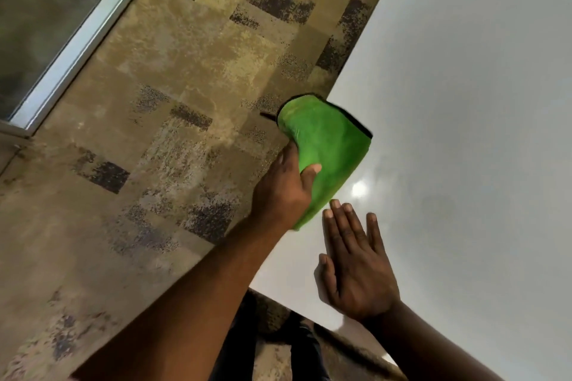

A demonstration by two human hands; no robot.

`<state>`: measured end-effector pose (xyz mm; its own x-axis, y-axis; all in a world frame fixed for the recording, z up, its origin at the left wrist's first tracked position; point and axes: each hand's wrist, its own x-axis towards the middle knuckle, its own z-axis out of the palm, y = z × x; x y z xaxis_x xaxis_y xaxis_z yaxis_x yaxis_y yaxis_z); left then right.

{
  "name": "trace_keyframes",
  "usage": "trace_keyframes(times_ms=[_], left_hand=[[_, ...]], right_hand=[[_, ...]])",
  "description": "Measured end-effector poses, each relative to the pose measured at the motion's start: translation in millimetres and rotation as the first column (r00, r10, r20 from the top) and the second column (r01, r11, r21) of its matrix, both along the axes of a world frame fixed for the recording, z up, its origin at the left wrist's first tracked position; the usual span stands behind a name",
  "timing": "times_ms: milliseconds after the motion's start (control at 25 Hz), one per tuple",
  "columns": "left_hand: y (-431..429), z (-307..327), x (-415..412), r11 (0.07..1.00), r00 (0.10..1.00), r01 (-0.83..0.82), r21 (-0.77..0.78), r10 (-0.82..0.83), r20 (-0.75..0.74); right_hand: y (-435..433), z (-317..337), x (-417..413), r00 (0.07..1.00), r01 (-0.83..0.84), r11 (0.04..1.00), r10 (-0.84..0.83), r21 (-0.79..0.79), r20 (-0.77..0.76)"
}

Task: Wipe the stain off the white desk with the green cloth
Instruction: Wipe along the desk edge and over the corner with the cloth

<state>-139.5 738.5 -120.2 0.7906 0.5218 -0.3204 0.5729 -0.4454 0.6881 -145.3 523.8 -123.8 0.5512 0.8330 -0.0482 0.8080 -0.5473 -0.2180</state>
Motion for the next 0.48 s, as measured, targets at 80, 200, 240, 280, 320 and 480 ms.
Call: trace_keyframes(times_ms=[80,200,240,280,320,480], left_hand=[[6,4,48,0.997,0.997,0.064,0.042,-0.063,-0.037],[11,8,84,0.967,0.987,0.162,0.197,-0.16,-0.026],[10,6,77,0.959,0.985,0.171,0.226,-0.171,-0.018],[8,5,63,0.957,0.985,0.169,0.237,-0.174,0.0],[5,3,45,0.962,0.986,0.152,0.226,-0.164,0.034],[-18,-1,-57,0.981,0.995,0.018,0.194,-0.037,0.095]], right_hand=[[-1,1,0,1.0,-0.001,1.0,0.001,0.012,-0.008],[0,0,1,1.0,-0.012,1.0,0.012,0.011,-0.004],[-1,0,0,1.0,-0.015,1.0,0.015,0.013,-0.005],[-2,0,-1,1.0,-0.014,1.0,0.014,0.014,-0.005],[-2,0,-1,1.0,-0.008,1.0,0.008,0.015,-0.002],[-3,1,-1,1.0,0.014,1.0,-0.014,0.018,-0.004]])
